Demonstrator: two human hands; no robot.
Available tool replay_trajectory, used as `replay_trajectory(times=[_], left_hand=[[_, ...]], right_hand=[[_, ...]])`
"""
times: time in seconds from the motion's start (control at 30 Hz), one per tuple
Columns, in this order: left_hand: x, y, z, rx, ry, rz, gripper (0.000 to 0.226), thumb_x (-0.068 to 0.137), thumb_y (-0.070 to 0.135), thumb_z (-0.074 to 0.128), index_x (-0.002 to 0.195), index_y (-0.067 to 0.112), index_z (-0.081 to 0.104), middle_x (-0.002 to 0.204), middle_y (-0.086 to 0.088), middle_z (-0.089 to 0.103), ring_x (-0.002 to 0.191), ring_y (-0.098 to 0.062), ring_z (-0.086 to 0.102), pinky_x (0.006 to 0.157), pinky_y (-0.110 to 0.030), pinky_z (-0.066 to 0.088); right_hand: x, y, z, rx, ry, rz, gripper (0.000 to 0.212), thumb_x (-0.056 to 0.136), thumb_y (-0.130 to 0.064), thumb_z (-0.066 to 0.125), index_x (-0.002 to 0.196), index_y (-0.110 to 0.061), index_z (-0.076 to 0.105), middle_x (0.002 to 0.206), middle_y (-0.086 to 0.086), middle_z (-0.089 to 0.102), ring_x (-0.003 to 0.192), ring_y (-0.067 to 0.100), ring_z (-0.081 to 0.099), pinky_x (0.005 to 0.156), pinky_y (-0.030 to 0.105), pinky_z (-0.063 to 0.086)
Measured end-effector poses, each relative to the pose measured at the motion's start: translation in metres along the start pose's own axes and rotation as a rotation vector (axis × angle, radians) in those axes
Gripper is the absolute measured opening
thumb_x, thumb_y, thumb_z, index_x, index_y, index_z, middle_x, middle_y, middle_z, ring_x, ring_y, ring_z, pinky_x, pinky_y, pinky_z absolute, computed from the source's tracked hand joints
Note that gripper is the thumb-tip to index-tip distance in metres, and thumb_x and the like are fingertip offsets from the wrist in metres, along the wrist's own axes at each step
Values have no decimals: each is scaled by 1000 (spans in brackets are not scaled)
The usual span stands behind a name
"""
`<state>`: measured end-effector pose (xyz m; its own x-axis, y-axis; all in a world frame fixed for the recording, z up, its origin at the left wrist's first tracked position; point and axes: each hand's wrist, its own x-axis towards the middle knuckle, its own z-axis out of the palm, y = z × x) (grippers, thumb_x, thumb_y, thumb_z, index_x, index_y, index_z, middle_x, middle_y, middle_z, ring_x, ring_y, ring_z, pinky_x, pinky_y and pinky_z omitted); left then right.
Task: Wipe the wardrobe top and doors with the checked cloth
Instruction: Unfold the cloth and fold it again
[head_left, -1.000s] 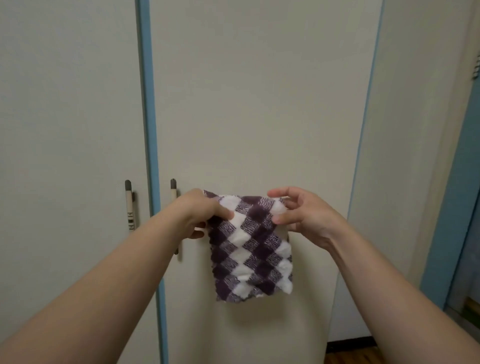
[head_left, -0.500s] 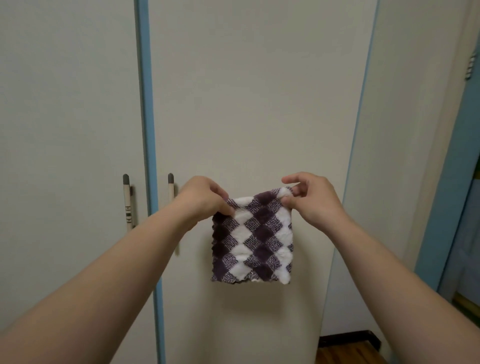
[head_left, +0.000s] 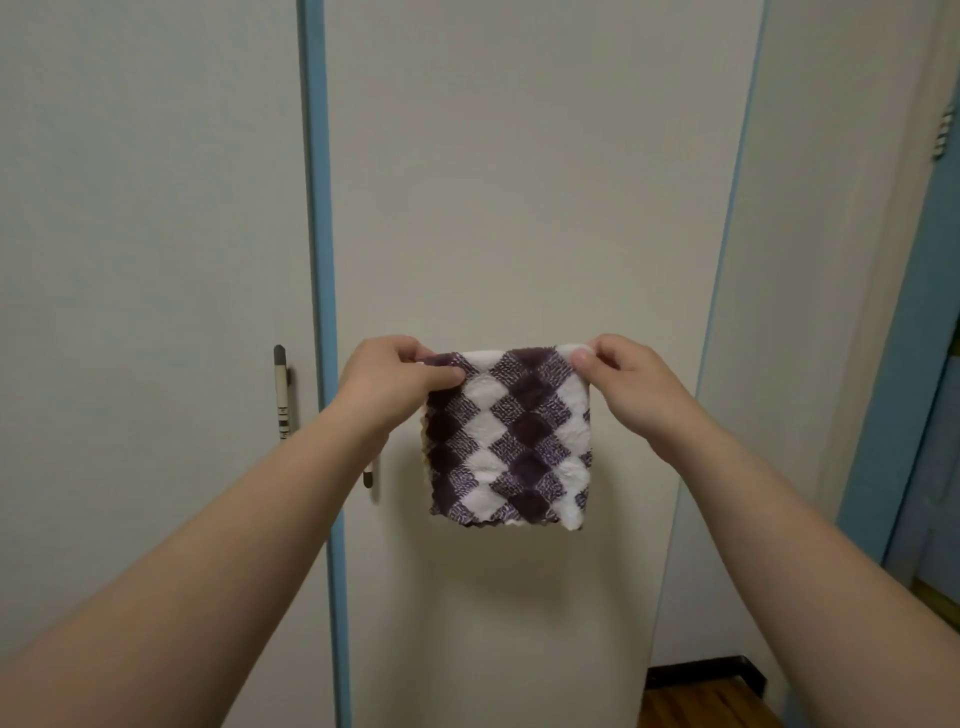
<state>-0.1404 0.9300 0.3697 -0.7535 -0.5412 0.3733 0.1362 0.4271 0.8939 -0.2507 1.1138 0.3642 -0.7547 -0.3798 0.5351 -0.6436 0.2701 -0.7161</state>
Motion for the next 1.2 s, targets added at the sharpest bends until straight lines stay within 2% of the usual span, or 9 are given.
replay_trajectory(times=[0.07, 0.13, 0.2, 0.3, 0.47, 0.67, 0.77, 0.9, 1.2], left_hand=[[-3, 1, -8, -144, -93, -64, 10, 81, 16, 68, 75, 14, 60, 79, 1, 62, 78, -13, 54, 66, -24, 38], [-5, 1, -11, -321, -148, -110, 5, 86, 17, 61, 89, 13, 63, 89, -2, 67, 84, -17, 59, 74, -29, 45], [-7, -3, -14, -451, -132, -108, 15, 91, 18, 55, 99, 9, 63, 94, -8, 68, 85, -20, 64, 77, -32, 50], [-9, -12, -21, -366, 37, -31, 20, 92, 28, 53, 100, 11, 60, 97, -7, 67, 88, -21, 64, 80, -36, 50], [-24, -36, -55, -290, 301, 70, 22, 91, 32, 53, 81, 13, 53, 89, -10, 61, 82, -22, 57, 80, -42, 49], [-32, -60, -116, -308, 399, 153, 23, 91, 28, 55, 81, 7, 52, 78, -12, 56, 72, -20, 51, 68, -36, 42], [-30, -65, -143, -364, 373, 150, 18, 90, 26, 56, 81, 11, 53, 80, -13, 58, 74, -21, 54, 69, -37, 44], [-25, -72, -178, -414, 371, 150, 19, 89, 25, 59, 91, 7, 55, 79, -14, 56, 75, -22, 53, 70, -38, 44], [14, -112, -273, -445, 368, 182, 15, 89, 22, 59, 83, 9, 53, 60, 1, 60, 55, -11, 56, 51, -22, 46]], right_hand=[[-4, -8, 12, 416, -51, 168, 20, 98, -24, 44, 88, -12, 56, 82, 2, 58, 76, 16, 51, 65, 29, 40], [-7, -14, 29, 649, 0, 224, 22, 99, -23, 42, 88, -12, 57, 82, 6, 61, 76, 20, 54, 66, 32, 43], [-12, -21, 47, 537, 156, 122, 22, 100, -24, 40, 85, -14, 53, 82, 4, 58, 77, 16, 54, 72, 31, 44], [-24, -33, 69, 259, 394, -166, 20, 100, -21, 40, 80, -19, 43, 69, -6, 46, 60, -4, 43, 58, 13, 34], [-33, -55, 110, 174, 445, -361, 10, 99, -19, 42, 89, -15, 43, 60, -13, 43, 54, -7, 46, 51, 11, 33], [-41, -82, 172, 267, 428, -428, 11, 96, -25, 43, 86, -19, 44, 53, -13, 39, 47, -2, 43, 46, 12, 29], [-38, -98, 197, 346, 419, -406, 17, 97, -23, 44, 81, -28, 43, 54, -12, 39, 47, -1, 40, 47, 14, 29], [-34, -118, 228, 468, 374, -381, 22, 98, -22, 46, 77, -29, 45, 56, -10, 41, 48, 2, 35, 47, 23, 30], [-13, -168, 324, 585, 335, -373, 19, 97, -25, 46, 78, -25, 48, 48, -10, 32, 42, 2, 24, 41, 22, 18]])
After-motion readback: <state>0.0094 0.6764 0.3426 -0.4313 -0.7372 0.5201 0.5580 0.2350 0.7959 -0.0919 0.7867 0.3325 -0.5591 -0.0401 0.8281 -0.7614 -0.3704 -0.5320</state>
